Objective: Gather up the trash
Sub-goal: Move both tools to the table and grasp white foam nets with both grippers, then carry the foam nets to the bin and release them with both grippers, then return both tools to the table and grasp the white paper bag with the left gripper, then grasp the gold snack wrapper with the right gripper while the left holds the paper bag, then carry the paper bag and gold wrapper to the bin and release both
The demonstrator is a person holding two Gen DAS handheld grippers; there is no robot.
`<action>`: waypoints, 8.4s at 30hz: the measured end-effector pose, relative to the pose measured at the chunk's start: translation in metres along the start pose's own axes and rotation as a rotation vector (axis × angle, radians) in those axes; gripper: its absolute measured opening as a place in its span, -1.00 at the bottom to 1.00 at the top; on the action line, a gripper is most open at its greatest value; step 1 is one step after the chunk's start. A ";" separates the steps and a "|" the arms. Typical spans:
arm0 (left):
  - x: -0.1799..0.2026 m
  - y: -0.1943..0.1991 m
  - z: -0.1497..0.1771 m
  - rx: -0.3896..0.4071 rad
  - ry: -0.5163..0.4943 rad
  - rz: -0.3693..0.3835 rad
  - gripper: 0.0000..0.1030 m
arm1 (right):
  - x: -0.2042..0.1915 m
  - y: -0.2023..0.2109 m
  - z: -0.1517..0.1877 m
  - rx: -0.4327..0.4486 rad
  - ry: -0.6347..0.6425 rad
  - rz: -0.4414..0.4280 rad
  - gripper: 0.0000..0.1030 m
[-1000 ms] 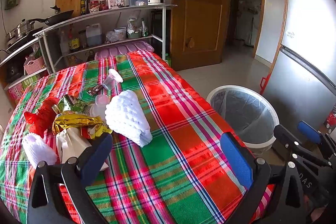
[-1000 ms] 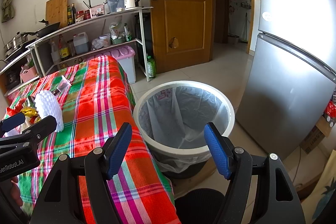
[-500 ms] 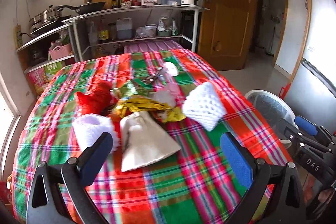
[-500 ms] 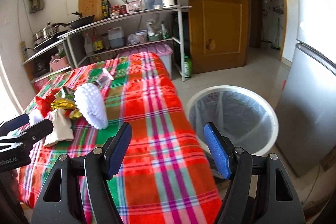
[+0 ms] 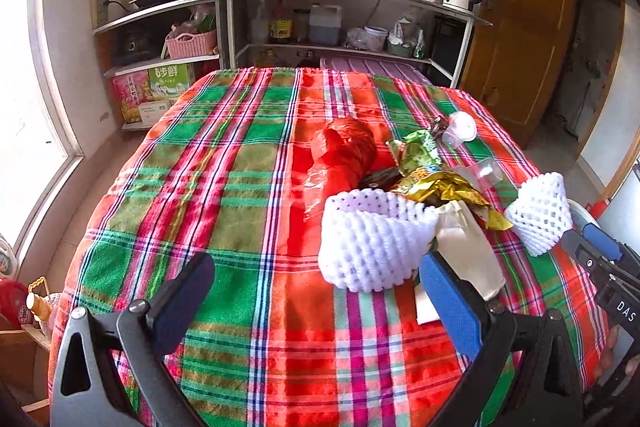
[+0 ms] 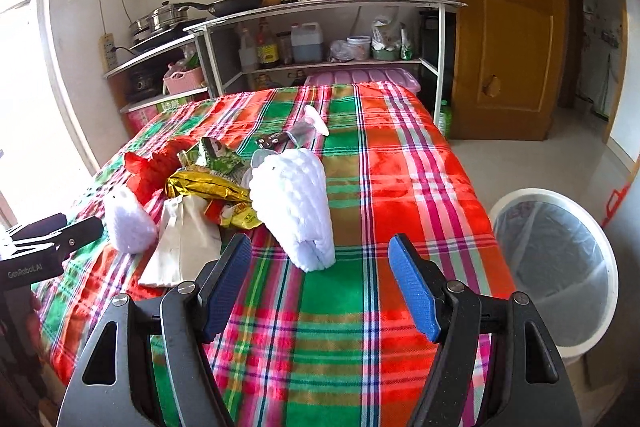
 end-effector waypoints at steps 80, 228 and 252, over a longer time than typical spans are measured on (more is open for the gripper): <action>0.256 0.048 -0.051 0.037 -0.299 0.637 -0.51 | 0.154 0.114 -0.010 0.143 -0.230 0.239 -0.72; 0.010 -0.033 0.000 -0.108 0.031 0.250 0.22 | -0.092 -0.096 -0.028 -0.145 0.277 -0.151 -0.84; 0.062 0.012 -0.025 -0.001 -0.091 0.310 0.22 | -0.051 -0.013 -0.033 0.004 0.150 -0.125 -0.87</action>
Point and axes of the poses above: each gripper's, at about its wrist camera, not at the fingertips, and y roughly against the way its jaws point, x to its right, z to its underside, the point moved 5 cm from there along -y, roughly the way its jaws point, and after that the axes turned 8 degrees about -z, right-handed, at the moved point
